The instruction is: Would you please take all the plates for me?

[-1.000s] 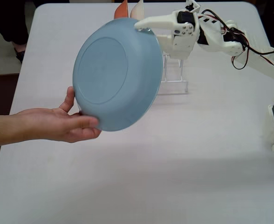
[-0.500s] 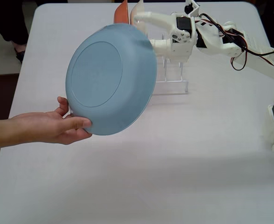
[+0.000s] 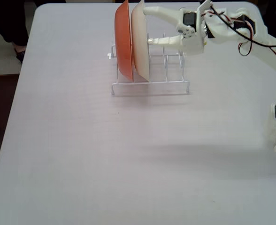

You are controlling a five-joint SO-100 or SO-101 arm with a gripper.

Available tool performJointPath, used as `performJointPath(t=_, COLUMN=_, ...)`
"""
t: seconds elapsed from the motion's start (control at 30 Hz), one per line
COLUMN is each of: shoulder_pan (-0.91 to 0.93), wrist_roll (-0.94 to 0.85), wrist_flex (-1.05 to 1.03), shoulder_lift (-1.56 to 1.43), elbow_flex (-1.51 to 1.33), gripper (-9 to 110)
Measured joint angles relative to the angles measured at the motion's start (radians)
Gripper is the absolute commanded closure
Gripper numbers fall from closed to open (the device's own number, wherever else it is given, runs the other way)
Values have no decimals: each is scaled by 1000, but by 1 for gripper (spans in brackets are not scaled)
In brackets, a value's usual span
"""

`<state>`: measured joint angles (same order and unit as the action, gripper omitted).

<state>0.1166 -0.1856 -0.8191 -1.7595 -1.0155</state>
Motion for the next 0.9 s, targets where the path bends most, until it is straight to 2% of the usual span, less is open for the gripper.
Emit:
performJointPath(t=0.23, shoulder_pan=173, wrist_roll=-141, wrist_flex=-127, shoulder_lift=3, elbow_flex=0, gripper=46)
performJointPath(t=0.33, shoulder_pan=247, wrist_roll=-249, wrist_flex=-132, shoulder_lift=60, elbow_flex=21, gripper=48)
performJointPath(t=0.47, shoulder_pan=311, wrist_roll=-403, wrist_flex=-126, shoulder_lift=198, elbow_flex=94, gripper=58)
performJointPath(t=0.57, shoulder_pan=339, wrist_roll=-497, wrist_flex=-121, shoulder_lift=305, elbow_flex=181, gripper=57)
performJointPath(t=0.9, shoulder_pan=391, wrist_roll=-575, wrist_flex=-97, shoulder_lift=572, elbow_flex=477, gripper=59)
